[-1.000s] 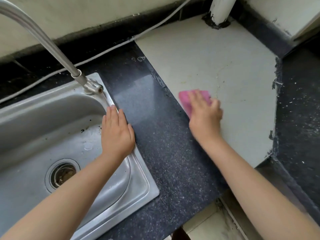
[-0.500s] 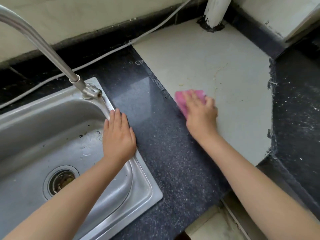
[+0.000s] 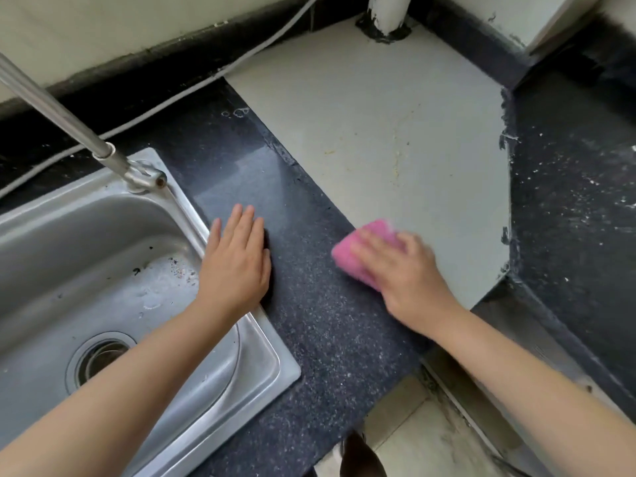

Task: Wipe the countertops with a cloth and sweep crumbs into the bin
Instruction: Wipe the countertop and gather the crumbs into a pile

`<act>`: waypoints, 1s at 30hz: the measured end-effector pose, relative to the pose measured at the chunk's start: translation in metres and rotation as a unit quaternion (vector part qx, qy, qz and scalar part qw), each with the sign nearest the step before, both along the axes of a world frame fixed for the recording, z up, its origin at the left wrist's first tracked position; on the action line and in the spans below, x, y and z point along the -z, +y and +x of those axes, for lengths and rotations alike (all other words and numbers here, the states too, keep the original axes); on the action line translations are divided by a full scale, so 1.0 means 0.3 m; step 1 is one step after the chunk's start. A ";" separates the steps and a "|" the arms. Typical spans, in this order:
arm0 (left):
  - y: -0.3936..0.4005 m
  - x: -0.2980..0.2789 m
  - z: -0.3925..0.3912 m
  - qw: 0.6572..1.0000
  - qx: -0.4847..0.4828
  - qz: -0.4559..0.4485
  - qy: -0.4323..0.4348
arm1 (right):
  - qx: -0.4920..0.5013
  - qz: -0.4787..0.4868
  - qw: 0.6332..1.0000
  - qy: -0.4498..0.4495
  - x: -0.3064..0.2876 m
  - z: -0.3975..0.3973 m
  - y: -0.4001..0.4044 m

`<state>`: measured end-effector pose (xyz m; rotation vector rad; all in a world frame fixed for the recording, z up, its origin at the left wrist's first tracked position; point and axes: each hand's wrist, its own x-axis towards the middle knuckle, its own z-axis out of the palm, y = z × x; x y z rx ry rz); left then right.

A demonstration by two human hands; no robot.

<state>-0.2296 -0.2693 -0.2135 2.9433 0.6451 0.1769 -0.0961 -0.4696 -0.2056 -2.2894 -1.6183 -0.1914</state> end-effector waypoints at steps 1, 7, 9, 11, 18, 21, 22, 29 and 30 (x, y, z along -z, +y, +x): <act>-0.019 -0.003 0.010 1.000 0.026 0.001 -0.003 | -0.053 -0.029 0.998 -0.013 0.025 -0.016 -0.027; -0.107 0.019 0.023 0.996 0.093 -0.012 -0.001 | 0.167 -0.085 0.982 0.029 -0.002 0.237 -0.020; -0.113 0.026 0.023 0.996 0.082 -0.028 0.005 | 0.171 -0.033 0.984 0.039 -0.038 0.217 -0.010; -0.114 0.034 0.023 0.996 0.078 -0.041 0.006 | 0.091 0.023 0.996 0.006 -0.040 0.095 -0.035; -0.123 0.046 0.024 0.996 0.082 -0.038 -0.007 | -0.090 -0.048 0.992 0.079 0.034 -0.345 -0.172; -0.122 0.049 0.022 0.996 0.083 -0.032 -0.011 | -0.044 -0.075 0.995 0.050 0.035 -0.210 -0.162; -0.121 0.050 0.022 0.996 0.083 -0.032 -0.012 | 0.013 -0.084 0.996 0.039 0.025 -0.134 -0.147; -0.120 0.055 0.004 0.991 0.043 -0.054 -0.113 | 0.188 0.035 0.980 0.062 -0.030 0.050 -0.047; -0.113 0.052 -0.001 0.988 0.012 -0.067 -0.138 | 0.130 0.058 0.988 0.057 -0.027 -0.027 -0.039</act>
